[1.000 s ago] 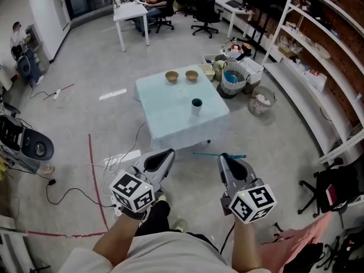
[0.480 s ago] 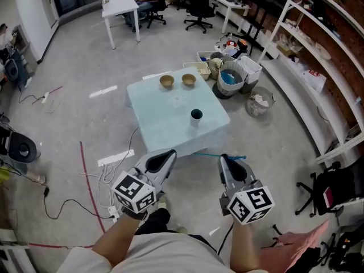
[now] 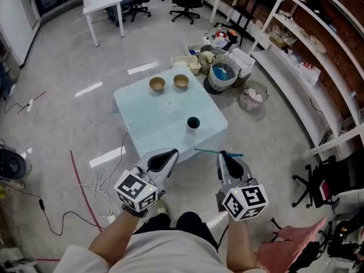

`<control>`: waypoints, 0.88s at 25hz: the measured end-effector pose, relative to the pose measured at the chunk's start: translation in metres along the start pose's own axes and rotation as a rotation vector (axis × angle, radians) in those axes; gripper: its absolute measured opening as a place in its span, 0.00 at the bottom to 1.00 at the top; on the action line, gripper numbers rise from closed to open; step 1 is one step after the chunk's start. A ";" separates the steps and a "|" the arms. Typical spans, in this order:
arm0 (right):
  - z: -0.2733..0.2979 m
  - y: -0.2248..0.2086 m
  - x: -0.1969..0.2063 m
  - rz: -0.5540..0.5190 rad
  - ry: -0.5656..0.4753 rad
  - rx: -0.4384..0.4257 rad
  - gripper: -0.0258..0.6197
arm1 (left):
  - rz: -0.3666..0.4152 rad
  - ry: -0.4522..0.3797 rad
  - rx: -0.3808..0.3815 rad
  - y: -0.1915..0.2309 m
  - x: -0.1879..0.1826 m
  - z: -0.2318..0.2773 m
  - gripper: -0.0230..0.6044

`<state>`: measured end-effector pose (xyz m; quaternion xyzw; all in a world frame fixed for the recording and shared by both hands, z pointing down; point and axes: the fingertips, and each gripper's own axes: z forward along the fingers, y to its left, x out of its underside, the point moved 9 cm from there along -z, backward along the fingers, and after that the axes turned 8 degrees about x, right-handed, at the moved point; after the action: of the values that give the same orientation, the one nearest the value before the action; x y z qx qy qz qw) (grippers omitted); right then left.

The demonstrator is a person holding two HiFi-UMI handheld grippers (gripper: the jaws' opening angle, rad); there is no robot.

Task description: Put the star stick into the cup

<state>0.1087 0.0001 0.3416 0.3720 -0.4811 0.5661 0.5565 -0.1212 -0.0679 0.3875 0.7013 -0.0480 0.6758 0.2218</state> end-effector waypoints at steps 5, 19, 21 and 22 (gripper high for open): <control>0.039 -0.020 0.011 -0.006 0.011 0.060 0.08 | -0.031 0.015 0.028 0.028 0.017 0.028 0.04; 0.185 -0.079 0.041 -0.021 0.145 -0.019 0.08 | -0.066 0.072 -0.033 0.104 0.047 0.109 0.04; 0.202 -0.088 0.049 -0.018 0.168 -0.031 0.08 | -0.070 0.076 -0.043 0.115 0.054 0.120 0.04; 0.210 -0.092 0.054 -0.015 0.181 -0.037 0.08 | -0.072 0.079 -0.047 0.120 0.057 0.126 0.04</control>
<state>0.1701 -0.1938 0.4597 0.3127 -0.4363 0.5841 0.6089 -0.0441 -0.2099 0.4739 0.6699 -0.0298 0.6933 0.2640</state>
